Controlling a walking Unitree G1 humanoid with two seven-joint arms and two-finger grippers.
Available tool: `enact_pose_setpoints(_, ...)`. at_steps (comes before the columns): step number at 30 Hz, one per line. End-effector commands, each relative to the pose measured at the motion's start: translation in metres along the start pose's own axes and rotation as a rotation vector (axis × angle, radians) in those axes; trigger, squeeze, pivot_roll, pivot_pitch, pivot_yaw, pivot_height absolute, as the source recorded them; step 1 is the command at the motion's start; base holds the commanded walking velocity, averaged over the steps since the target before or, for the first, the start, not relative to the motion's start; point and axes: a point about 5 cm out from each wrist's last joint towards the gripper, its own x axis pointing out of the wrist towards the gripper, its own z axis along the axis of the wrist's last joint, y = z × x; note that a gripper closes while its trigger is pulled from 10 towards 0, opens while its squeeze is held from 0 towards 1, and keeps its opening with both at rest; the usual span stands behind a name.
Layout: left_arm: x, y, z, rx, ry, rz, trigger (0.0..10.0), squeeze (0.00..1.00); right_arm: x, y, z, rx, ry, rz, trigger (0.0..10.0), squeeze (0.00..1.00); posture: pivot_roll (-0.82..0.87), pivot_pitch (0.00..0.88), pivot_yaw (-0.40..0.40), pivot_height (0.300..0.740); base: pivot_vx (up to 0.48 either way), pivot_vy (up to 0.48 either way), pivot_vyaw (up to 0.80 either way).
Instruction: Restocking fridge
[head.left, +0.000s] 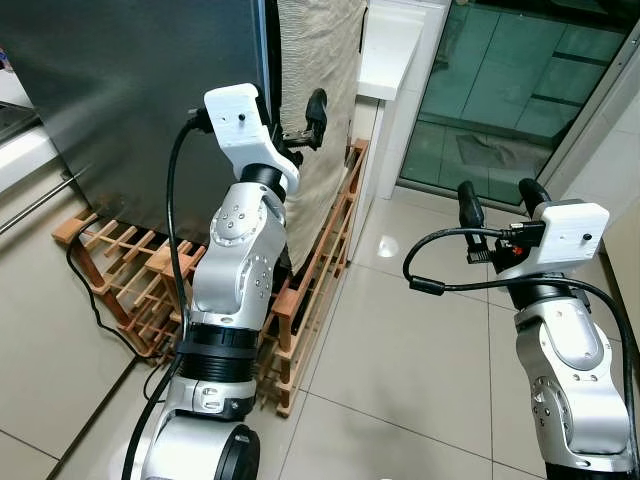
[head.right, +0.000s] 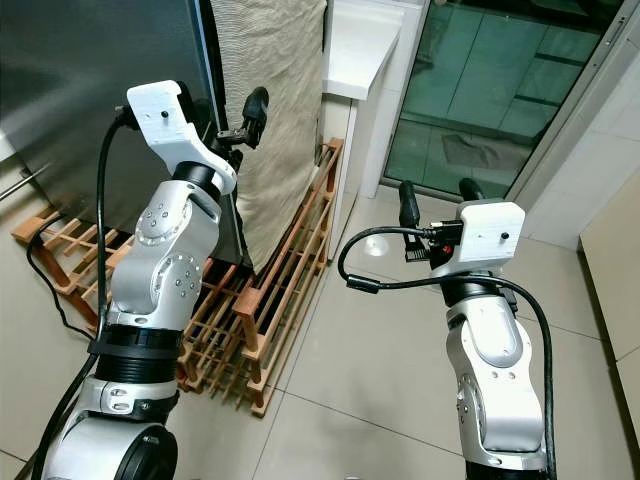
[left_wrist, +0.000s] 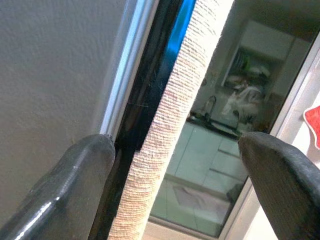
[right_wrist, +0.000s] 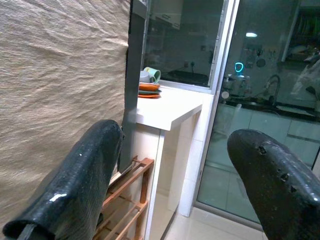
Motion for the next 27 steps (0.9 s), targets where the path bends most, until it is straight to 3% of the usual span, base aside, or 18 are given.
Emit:
enact_pose_setpoints(1, 0.001, -0.005, -0.008, 0.006, 0.04, -0.022, 10.0, 0.0, -0.002, -0.001, -0.004, 0.001, 0.019, -0.001, 10.0, 0.0, -0.19, 0.0, -0.023, 0.74, 0.0, 0.0, 0.0)
enact_pose_setpoints(5, 0.004, -0.006, -0.024, 0.024, 0.097, -0.02, 10.0, 0.0, -0.002, 0.0, -0.009, 0.015, 0.043, 0.003, 10.0, 0.0, -0.19, 0.0, -0.009, 0.74, 0.0, 0.0, 0.0)
enact_pose_setpoints(13, 0.007, -0.012, -0.031, 0.01, 0.119, -0.041, 10.0, 0.0, -0.001, 0.001, -0.01, 0.016, 0.039, -0.002, 10.0, 0.0, -0.21, 0.0, 0.015, 0.74, 0.0, 0.0, 0.0)
enact_pose_setpoints(16, 0.017, -0.034, -0.038, -0.031, 0.141, -0.149, 10.0, 0.0, 0.001, 0.0, -0.007, 0.01, 0.021, -0.024, 10.0, 0.0, -0.24, 0.0, 0.04, 0.74, 0.0, 0.0, 0.0)
enact_pose_setpoints(19, 0.019, -0.041, -0.039, -0.051, 0.143, -0.189, 10.0, 0.0, 0.001, 0.0, -0.008, 0.012, 0.028, -0.021, 10.0, 0.0, -0.24, 0.0, 0.041, 0.74, 0.0, 0.0, 0.0)
enact_pose_setpoints(21, 0.023, -0.056, -0.038, -0.123, 0.12, -0.28, 10.0, 0.0, 0.0, 0.001, -0.015, 0.046, 0.081, 0.006, 10.0, 0.0, -0.25, 0.0, 0.043, 0.74, 0.0, 0.0, 0.0)
enact_pose_setpoints(23, 0.024, -0.073, -0.036, -0.164, 0.092, -0.374, 10.0, 0.0, -0.002, 0.0, -0.02, 0.064, 0.119, 0.036, 10.0, 0.0, -0.25, 0.0, 0.047, 0.74, 0.0, 0.0, 0.0)
enact_pose_setpoints(27, 0.023, -0.091, -0.044, -0.208, 0.116, -0.46, 10.0, 0.0, 0.001, -0.002, -0.022, 0.071, 0.126, 0.029, 10.0, 0.0, -0.25, 0.0, 0.035, 0.74, 0.0, 0.0, 0.0)
